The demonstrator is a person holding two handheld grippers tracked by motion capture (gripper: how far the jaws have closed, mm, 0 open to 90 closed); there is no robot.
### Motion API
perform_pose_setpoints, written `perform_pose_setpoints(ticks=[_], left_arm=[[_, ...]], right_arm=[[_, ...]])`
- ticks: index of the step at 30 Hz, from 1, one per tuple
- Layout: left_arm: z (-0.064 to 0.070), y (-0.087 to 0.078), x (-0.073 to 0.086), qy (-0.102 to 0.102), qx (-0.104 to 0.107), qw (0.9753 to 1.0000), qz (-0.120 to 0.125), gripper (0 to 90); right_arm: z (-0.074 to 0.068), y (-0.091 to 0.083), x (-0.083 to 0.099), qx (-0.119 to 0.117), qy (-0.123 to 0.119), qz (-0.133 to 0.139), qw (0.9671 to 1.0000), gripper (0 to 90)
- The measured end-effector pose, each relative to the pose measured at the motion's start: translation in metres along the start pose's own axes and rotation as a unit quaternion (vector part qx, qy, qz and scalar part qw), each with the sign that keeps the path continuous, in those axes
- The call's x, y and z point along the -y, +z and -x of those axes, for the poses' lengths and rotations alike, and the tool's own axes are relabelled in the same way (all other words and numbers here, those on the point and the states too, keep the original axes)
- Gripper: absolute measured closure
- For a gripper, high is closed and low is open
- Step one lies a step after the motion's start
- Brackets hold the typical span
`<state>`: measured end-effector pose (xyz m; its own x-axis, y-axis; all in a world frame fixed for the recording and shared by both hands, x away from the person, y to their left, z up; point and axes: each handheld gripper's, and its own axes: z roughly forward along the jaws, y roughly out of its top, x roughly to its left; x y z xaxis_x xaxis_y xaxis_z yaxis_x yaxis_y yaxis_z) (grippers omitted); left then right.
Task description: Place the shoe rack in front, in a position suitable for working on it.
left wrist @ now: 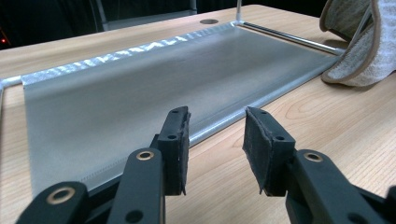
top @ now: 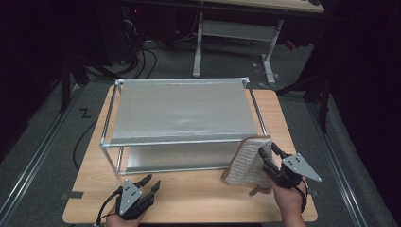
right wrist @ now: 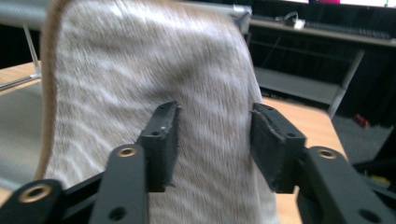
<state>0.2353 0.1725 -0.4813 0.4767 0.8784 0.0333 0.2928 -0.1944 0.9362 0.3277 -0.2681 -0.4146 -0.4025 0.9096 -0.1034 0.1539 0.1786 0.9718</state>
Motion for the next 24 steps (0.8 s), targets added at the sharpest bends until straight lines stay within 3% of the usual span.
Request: perform_pose_setpoints(ticks=[6,20,24], left_arm=[[0.000,-0.001,0.003,-0.002,-0.003,1.0000,-0.004,60.3],[0.003,0.000,0.002,0.006,0.005,1.0000,-0.005,60.2],[0.002,-0.001,0.002,0.007,0.005,1.0000,-0.002,60.2]], right_arm=[[0.003,0.011,-0.003,-0.018,0.010,-0.008,0.9998,73.5],[0.000,0.007,0.005,-0.012,0.013,-0.017,0.9997,76.0],[0.000,-0.006,0.001,0.003,0.013,0.009,0.9999,73.5]])
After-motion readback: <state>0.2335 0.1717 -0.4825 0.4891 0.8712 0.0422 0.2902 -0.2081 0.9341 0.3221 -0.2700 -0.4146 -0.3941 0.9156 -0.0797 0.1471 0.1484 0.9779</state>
